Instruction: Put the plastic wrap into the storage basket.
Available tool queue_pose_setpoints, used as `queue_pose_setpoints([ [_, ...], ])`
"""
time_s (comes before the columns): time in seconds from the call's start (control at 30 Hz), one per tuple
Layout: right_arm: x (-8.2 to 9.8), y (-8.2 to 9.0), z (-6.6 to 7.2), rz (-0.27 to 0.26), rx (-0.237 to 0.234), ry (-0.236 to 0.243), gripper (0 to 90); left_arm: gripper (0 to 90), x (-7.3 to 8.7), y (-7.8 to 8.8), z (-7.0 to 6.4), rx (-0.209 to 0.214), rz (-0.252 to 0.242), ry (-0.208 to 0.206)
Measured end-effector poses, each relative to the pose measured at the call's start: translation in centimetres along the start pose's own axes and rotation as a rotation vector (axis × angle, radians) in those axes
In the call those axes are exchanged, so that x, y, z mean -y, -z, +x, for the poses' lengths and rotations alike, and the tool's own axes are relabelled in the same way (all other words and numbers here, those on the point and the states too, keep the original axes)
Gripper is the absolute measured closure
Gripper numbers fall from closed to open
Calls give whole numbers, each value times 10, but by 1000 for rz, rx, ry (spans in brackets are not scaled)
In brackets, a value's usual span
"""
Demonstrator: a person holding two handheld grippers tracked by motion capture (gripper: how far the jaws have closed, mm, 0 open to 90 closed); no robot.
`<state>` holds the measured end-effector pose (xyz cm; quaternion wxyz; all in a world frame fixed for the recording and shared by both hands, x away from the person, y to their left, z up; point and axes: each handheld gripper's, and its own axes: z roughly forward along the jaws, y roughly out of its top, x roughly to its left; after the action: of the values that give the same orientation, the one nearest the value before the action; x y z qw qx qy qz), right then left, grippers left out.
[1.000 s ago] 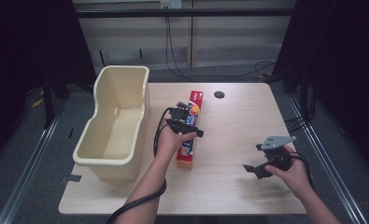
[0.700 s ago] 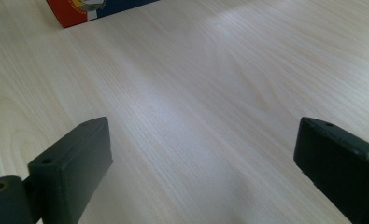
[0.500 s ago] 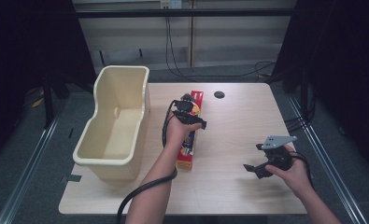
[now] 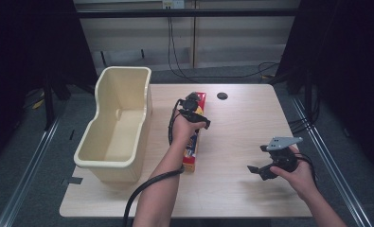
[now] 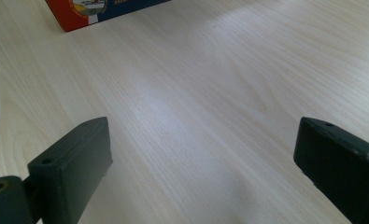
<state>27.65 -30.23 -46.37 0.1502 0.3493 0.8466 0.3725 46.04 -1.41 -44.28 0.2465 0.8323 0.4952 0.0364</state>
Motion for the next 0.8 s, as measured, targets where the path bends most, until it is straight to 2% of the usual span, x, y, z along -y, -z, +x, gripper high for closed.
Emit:
queue_pose_setpoints([
  [0.07, 0, 1, 0, -5, -1, -4, 40, 144, 0, -1, 1, -21, 12, -4],
  [0.1, 0, 1, 0, -8, -7, -7, 40, 150, 0, -2, 1, -27, 2, -1],
  [0.13, 0, 2, -1, -8, -10, -8, 41, 163, 0, -4, 0, -14, -5, 16],
  [0.23, 0, 2, -1, -10, -4, -6, 41, 207, 0, -5, 1, -36, 14, -7],
  [0.37, -1, 3, -1, -18, -7, -10, 41, 292, 2, -7, 7, -36, 10, -10],
  [0.4, -1, 3, -1, -19, -7, -7, 41, 305, 3, -8, 8, -27, 10, 13],
  [0.47, -1, 4, -1, -21, -3, -11, 41, 313, 3, -9, 9, -21, 15, 24],
  [0.5, -1, 4, -1, -21, -3, -11, 41, 312, 3, -10, 9, -20, 2, 41],
  [0.6, -1, 4, -1, -20, -4, -11, 41, 315, 1, -12, 8, -35, 22, 39],
  [0.63, -1, 3, -1, -21, -7, -10, 41, 314, 1, -15, 7, -39, 8, 59],
  [0.67, -1, 3, -1, -22, -4, -5, 42, 315, 1, -16, 8, -43, 23, 52],
  [0.77, -1, 4, -1, -25, 0, -9, 42, 324, 0, -18, 8, -36, 29, 97],
  [0.8, -1, 5, -1, -25, -1, -10, 42, 340, -1, -17, 7, -38, 32, 124],
])
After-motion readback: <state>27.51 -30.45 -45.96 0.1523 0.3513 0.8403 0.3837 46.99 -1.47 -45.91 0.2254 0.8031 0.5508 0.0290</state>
